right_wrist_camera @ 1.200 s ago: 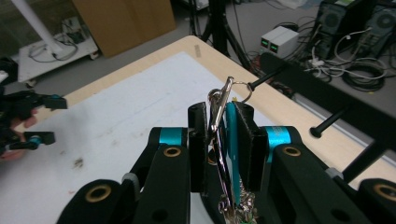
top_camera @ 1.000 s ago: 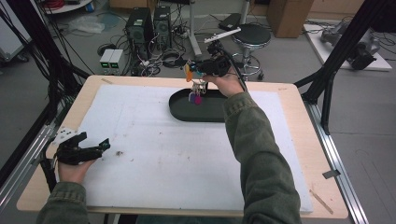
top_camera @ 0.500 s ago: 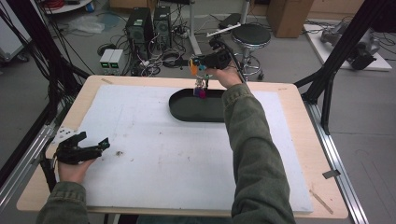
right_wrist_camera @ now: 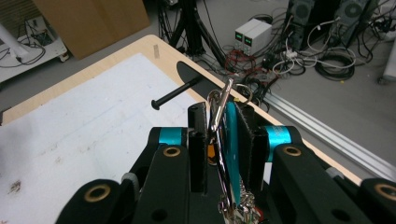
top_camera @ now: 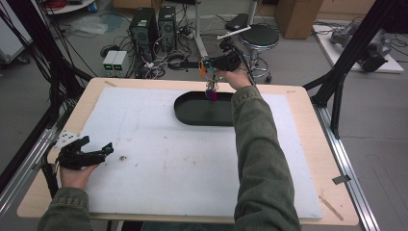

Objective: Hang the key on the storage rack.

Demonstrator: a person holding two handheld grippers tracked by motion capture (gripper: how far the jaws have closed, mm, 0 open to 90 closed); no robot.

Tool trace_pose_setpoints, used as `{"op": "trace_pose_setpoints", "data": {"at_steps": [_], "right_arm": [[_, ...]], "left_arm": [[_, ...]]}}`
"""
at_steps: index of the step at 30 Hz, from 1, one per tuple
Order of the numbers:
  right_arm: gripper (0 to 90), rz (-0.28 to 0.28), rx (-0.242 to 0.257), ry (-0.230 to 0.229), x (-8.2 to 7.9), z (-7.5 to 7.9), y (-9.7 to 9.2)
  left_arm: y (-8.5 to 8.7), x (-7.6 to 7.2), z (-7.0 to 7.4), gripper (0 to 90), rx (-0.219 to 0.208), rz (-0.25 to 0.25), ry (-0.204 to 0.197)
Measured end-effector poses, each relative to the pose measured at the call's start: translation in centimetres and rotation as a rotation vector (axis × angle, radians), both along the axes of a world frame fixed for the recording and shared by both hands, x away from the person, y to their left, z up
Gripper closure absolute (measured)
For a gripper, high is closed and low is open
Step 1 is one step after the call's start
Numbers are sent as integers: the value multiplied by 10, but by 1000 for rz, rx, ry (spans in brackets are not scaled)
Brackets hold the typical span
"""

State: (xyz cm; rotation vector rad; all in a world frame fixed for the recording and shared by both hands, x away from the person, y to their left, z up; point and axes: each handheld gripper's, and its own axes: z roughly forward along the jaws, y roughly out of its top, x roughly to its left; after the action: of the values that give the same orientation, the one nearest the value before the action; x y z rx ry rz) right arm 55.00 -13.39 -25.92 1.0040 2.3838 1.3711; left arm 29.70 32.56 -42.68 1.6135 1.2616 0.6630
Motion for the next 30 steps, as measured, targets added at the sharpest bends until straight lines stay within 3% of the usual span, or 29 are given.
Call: {"op": "trace_pose_setpoints", "data": {"at_steps": [3, 11, 14, 28, 30], "right_arm": [[767, 1, 10, -3, 2, -1, -1], [748, -3, -38, -10, 5, -8, 6], [750, -7, -19, -11, 5, -7, 6], [366, -35, 37, -21, -11, 5, -6], [279, -38, 38, -21, -14, 5, -7]], "left_arm": [[0, 0, 0, 17, 0, 0, -1], [0, 0, 0, 17, 1, 1, -2], [0, 0, 0, 17, 2, 0, 1], [0, 0, 0, 17, 0, 2, -3], [-1, 0, 0, 17, 2, 2, -3]]}}
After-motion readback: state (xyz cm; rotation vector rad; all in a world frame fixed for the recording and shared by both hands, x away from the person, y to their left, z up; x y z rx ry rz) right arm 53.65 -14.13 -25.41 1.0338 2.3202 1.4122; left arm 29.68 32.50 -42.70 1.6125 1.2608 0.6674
